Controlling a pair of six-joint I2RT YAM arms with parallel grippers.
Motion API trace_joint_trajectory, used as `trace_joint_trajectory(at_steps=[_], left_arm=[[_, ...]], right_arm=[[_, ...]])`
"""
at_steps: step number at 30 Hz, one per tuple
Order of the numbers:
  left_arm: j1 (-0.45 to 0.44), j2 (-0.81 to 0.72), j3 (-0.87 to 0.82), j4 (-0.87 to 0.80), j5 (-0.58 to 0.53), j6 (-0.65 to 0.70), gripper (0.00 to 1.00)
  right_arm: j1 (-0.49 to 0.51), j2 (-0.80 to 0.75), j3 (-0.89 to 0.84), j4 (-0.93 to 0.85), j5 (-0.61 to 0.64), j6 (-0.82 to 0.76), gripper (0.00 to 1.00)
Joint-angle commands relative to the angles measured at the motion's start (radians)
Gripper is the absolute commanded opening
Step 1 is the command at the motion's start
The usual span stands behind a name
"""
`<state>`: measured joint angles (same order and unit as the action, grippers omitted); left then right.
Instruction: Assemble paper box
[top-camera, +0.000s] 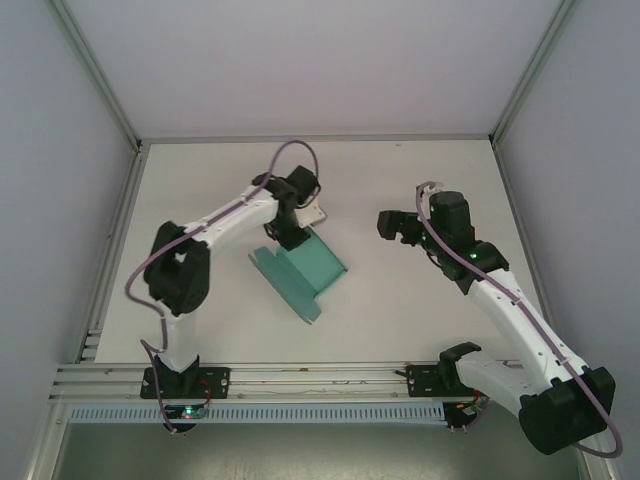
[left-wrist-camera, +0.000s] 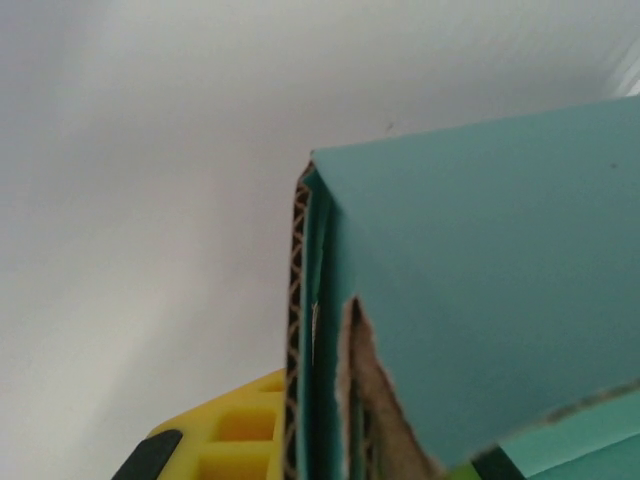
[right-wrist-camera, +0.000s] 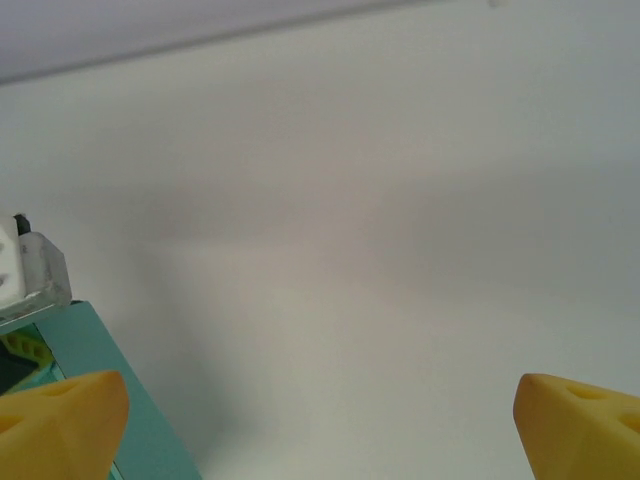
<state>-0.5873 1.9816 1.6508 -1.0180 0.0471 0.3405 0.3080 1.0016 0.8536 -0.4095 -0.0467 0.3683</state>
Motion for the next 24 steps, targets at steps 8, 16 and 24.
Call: trace_joint_trajectory(at_steps=[8,16,24], left_arm=[[-0.096,0.251,0.204,-0.045,-0.341,0.171,0.0],[-0.119,0.368,0.258,-0.071,-0.345,0.183,0.08],[-0.121,0.306,0.344,-0.178,-0.245,0.19,0.42]], right_arm=[[-0.074,-0.02,-0.067,-0.068,-0.052,0.023,0.99],[-0.102,-0.024,-0.097,-0.063,-0.071,0.028,0.98],[-0.106,-0.04,-0.116,-0.062,-0.097,0.02,0.99]])
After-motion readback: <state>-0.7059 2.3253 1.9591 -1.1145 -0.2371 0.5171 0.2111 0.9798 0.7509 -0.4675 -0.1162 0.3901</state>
